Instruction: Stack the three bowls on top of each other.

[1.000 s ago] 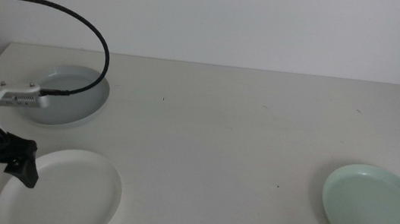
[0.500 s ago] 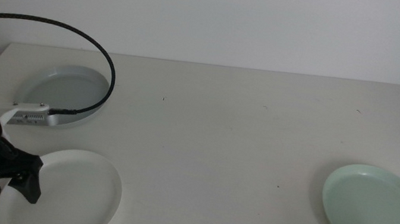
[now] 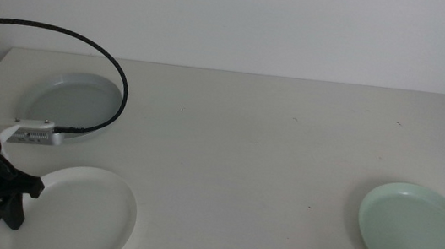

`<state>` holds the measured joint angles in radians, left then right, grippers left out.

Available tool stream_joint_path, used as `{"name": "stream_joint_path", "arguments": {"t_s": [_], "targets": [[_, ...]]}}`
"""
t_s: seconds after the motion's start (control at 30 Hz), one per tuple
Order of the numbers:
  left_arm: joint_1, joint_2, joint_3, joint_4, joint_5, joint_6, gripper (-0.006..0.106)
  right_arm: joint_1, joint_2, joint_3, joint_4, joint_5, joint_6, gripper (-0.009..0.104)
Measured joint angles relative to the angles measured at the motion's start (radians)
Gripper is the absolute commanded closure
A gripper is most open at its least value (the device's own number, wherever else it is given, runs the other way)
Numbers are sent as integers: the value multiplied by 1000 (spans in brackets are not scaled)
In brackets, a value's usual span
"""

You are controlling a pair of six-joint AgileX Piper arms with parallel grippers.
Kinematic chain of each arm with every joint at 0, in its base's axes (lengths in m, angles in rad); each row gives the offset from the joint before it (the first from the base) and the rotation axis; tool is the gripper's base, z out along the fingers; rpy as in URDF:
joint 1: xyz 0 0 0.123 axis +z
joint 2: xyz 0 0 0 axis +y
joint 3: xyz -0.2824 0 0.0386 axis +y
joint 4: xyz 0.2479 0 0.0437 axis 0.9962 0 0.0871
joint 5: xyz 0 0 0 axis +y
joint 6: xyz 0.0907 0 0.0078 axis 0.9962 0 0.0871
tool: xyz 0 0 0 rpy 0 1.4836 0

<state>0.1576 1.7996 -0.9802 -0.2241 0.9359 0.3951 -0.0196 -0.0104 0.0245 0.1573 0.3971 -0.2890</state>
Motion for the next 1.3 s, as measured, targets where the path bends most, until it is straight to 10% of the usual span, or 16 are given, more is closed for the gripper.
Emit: {"name": "stream_joint_path", "arguments": {"t_s": [0.63,1.3], "targets": [[-15,-197,0,-149,52,-1,100,0,0,0,0,0,0,26],[-452,13,-369,-145,66,-293,100,0,0,0,0,0,0,26]]}}
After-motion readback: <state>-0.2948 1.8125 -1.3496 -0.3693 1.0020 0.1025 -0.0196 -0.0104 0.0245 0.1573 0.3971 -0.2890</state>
